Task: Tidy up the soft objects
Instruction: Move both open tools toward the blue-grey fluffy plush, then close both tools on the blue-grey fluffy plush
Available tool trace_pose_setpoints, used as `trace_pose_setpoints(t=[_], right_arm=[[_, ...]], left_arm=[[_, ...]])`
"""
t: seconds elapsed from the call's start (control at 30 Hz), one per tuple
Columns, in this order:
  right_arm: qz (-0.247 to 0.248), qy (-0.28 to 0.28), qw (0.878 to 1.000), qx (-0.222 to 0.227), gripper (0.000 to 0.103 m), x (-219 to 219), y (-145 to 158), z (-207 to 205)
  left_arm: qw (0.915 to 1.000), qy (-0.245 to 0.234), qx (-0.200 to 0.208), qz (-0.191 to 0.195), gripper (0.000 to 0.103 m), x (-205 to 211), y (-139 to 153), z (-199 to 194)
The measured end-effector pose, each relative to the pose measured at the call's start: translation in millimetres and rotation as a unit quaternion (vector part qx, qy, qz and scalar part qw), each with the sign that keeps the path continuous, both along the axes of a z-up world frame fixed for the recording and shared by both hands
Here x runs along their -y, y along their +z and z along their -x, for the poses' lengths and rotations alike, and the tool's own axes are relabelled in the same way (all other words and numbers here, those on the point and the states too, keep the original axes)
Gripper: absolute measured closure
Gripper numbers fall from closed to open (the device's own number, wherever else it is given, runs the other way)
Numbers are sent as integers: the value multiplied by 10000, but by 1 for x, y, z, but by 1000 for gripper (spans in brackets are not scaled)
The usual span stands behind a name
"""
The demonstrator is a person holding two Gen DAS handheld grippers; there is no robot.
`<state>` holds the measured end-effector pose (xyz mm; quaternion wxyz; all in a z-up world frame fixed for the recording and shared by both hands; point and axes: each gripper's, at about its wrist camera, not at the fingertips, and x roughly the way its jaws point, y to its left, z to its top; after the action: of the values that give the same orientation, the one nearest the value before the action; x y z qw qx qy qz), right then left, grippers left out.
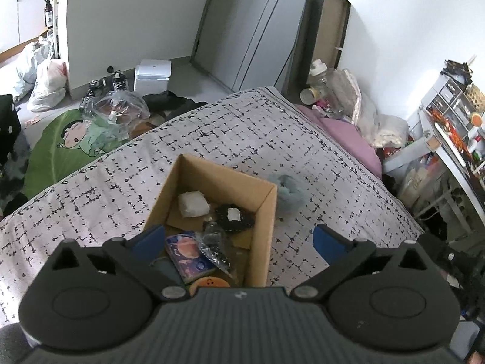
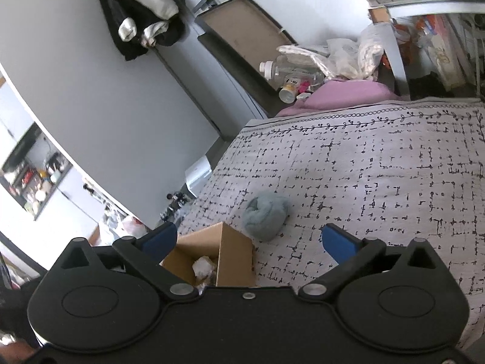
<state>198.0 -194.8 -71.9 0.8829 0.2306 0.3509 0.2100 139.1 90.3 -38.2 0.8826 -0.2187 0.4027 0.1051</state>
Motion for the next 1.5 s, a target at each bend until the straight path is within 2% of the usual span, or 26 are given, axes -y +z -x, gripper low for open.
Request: trace_pose_setpoints(t=[0.13,0.77,0.87,1.1,1.23,1.3,1.37,1.5], right_arm=[[-118,-9,9998,-133,0,6,3,-9],[334,388,9981,-353,0,3,-5,-64],[362,380,9976,-452,0,4,-8,-74],[297,470,9966,-607,0,-1,-26,-93],[41,467,9972,-580,1,-4,-45,-95],[-86,422,9968,-677,3,-3,-56,-99],[-173,377,9961,-779,10,-3,-65,-106],[-434,332,9945,-888,20,-6,-77,-117]], left_arm=[[9999,-91,-94,-64,0,9,-1,-9],[9968,-372,-449,-545,0,40,-3,-67],[9965,-422,-517,-512,0,42,-6,-79],[9943,-612,-521,-702,0,49,-12,-107],[9936,-706,-546,-700,1,47,-21,-121],[9930,-737,-544,-749,3,45,-26,-129],[9933,-778,-489,-695,5,42,-29,-136],[9920,-959,-554,-609,17,40,-39,-154]])
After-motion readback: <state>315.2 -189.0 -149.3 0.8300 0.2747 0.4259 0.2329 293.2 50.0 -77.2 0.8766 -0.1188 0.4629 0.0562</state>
